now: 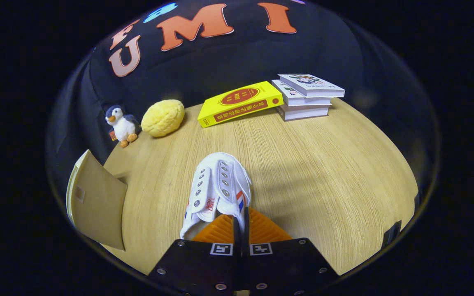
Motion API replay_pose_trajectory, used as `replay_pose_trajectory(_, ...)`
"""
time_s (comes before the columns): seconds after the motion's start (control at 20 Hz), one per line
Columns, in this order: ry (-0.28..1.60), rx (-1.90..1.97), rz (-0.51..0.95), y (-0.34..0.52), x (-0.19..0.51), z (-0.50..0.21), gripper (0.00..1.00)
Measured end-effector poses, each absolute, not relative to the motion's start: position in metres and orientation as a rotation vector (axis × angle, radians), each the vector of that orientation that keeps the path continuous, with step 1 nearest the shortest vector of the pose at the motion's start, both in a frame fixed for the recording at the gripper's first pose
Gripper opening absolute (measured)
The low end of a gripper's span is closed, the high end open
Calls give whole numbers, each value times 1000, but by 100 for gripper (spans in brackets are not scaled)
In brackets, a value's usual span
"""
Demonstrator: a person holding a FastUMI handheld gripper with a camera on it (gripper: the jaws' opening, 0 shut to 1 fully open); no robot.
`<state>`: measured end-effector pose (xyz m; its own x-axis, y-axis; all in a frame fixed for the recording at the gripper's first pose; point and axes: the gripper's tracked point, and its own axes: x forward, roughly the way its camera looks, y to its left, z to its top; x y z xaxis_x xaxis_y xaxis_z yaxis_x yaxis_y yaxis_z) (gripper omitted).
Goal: Open the storage box then place both shoes into the box .Put the left shoe in first, then the right shoe, with the right side of both shoes facing outward in a uniform manner.
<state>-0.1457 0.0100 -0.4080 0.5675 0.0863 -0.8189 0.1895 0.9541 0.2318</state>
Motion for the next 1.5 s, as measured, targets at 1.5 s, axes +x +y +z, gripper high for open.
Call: replay_pose_trajectory(1.5,663,280,183,199,-92,-200,0)
